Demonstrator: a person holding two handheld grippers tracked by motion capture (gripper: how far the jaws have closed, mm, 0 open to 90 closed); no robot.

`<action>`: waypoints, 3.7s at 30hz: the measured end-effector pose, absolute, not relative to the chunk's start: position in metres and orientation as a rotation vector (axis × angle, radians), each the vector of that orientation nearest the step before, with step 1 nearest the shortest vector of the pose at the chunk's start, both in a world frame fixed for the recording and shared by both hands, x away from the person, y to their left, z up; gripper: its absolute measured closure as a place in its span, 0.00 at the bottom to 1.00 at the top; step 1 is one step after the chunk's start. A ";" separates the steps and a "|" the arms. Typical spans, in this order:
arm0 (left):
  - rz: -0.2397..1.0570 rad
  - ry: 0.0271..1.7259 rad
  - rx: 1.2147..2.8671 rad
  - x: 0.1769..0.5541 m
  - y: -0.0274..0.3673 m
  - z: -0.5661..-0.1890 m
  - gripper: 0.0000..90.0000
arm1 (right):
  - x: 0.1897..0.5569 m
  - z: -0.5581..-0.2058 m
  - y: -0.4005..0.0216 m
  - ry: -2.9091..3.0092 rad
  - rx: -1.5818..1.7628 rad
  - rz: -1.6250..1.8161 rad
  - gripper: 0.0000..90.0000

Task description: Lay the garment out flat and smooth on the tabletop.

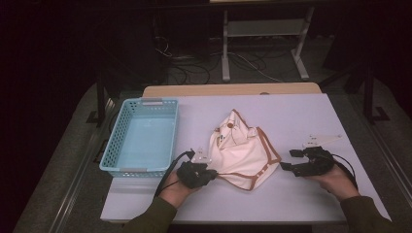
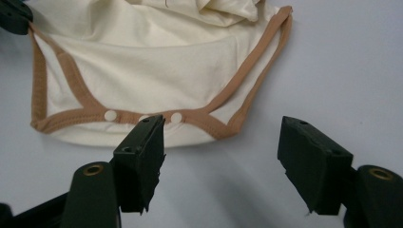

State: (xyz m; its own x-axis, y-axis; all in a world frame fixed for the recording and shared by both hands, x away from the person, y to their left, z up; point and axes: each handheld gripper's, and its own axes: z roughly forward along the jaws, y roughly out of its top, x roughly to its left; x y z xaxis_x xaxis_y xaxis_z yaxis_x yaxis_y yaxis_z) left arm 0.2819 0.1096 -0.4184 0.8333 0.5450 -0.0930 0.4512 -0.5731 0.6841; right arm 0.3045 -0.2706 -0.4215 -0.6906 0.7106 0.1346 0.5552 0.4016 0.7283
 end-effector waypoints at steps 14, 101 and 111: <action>0.170 0.773 2.135 0.280 0.117 -0.412 0.42 | 0.341 -0.419 -0.255 2.468 1.139 1.174 0.39; 0.201 0.795 2.093 0.282 0.117 -0.415 0.19 | 0.413 -0.431 -0.243 2.484 1.266 1.097 0.94; 0.195 0.792 2.100 0.281 0.115 -0.416 0.19 | 0.399 -0.430 -0.257 2.465 1.293 1.086 0.94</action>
State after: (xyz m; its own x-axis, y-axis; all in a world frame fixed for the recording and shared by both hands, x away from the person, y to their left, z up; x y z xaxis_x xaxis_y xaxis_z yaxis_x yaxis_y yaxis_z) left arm 0.2815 0.1153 -0.4164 0.7862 0.6016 -0.1412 0.4672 -0.4291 0.7730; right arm 0.3988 -0.2567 -0.4300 -0.6157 0.7655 0.1868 0.6543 0.3647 0.6625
